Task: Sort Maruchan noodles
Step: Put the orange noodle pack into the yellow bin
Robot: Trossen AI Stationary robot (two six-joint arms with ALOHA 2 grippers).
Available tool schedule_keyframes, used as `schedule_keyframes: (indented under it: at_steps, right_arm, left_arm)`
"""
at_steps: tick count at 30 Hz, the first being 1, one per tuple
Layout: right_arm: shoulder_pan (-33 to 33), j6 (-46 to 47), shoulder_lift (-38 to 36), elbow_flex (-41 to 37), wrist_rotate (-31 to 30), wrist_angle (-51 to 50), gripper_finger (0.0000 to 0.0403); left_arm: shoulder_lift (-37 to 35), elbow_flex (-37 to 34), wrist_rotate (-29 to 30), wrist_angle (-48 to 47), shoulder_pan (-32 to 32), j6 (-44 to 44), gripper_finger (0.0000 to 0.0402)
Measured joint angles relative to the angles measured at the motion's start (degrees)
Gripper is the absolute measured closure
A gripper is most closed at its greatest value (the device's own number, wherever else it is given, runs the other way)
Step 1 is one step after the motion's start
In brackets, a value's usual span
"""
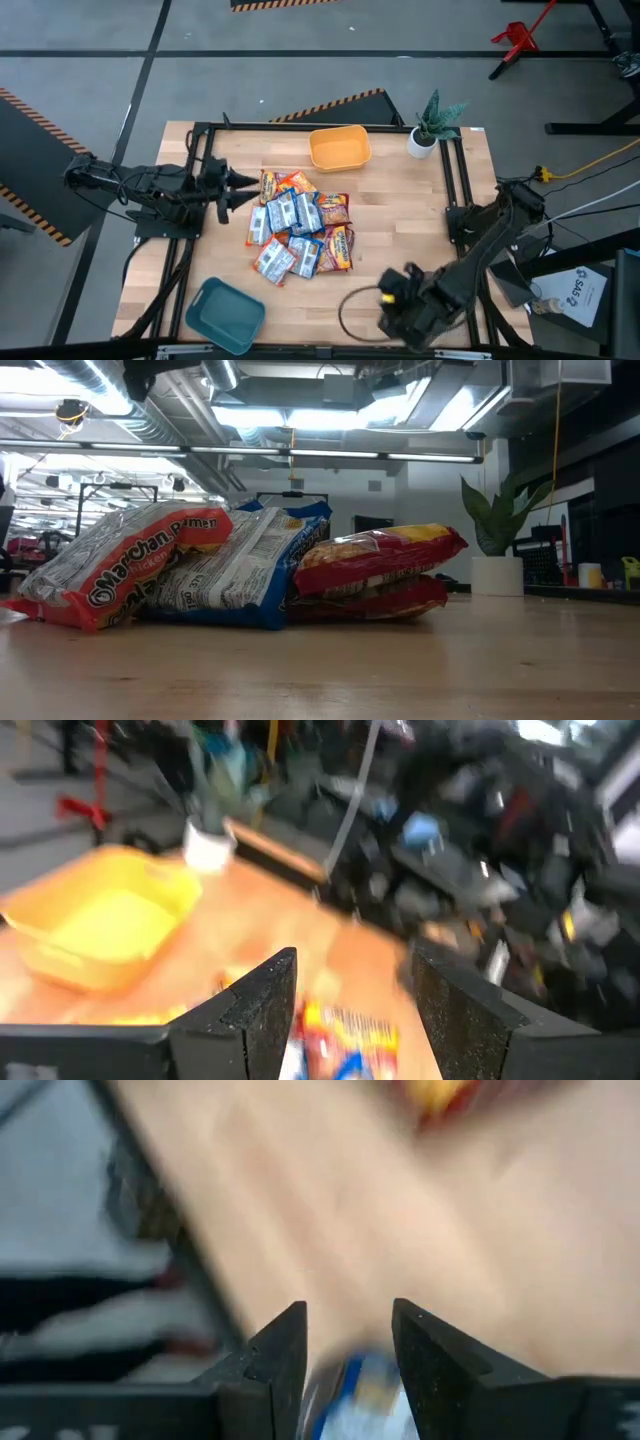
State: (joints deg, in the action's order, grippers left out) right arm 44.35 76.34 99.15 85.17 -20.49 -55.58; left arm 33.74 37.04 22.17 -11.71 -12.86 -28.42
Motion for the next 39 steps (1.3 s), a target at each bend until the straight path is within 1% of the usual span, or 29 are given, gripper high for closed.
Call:
schedule_keyframes:
  at_steps: [1, 3, 6, 9, 12, 14, 16, 20, 22, 24, 30, 36, 39]
  right_arm:
    - [-1.34, -1.33, 0.00, 0.00, -1.91, 0.07, 0.0267]
    - [-4.37, -5.47, 0.04, -0.16, -3.43, 1.18, 0.0264]
    - [-9.44, -14.16, 0.48, -1.66, -2.16, 8.30, 0.0243]
    - [-14.55, -24.73, 0.48, -4.34, -0.67, 22.74, 0.0205]
    - [-19.04, -33.99, 0.69, -7.25, -0.48, 34.39, 0.0166]
    - [-21.87, -37.27, 1.64, -7.67, -0.13, 38.98, 0.0147]
    - [-24.31, -39.30, 3.26, -7.60, 1.45, 42.09, 0.0136]
    - [-26.84, -41.89, 7.56, -7.51, 6.95, 50.15, 0.0134]
    - [-26.85, -42.16, 9.21, -7.48, 8.43, 53.10, 0.0137]
    - [-26.81, -42.18, 10.78, -7.48, 8.24, 55.49, 0.0140]
    - [-26.83, -42.35, 13.57, -7.50, 6.15, 57.26, 0.0143]
    - [-26.78, -42.29, 15.40, -7.50, 6.59, 59.01, 0.0143]
    - [-26.75, -42.21, 16.26, -7.48, 6.60, 59.66, 0.0143]
  left_arm:
    - [0.02, -0.01, -1.74, -1.71, -0.01, -0.03, 0.0208]
    - [0.00, -0.02, -4.72, -5.39, -0.02, -0.60, 0.0208]
    - [0.02, -0.02, -7.56, -11.37, -0.02, -4.12, 0.0208]
    - [0.00, -0.02, -10.45, -16.75, -0.02, -5.29, 0.0208]
    - [0.58, -0.02, -15.35, -20.31, -0.02, -7.32, 0.0208]
    - [1.20, -0.20, -18.64, -21.50, -0.44, -7.48, 0.0208]
    - [2.09, -0.87, -22.30, -21.28, -1.55, -7.10, 0.0208]
    - [4.99, -3.18, -26.12, -21.18, -5.73, -6.71, 0.0211]
    - [6.64, -4.21, -26.50, -21.50, -8.54, -6.05, 0.0213]
    - [8.73, -5.01, -25.58, -20.37, -11.36, -5.52, 0.0213]
    - [14.17, -7.42, -17.92, -15.69, -18.31, -4.01, 0.0213]
    - [20.17, -7.72, -15.04, -13.44, -20.99, -2.66, 0.0214]
    - [24.26, -7.74, -15.02, -9.42, -21.50, -0.18, 0.0214]
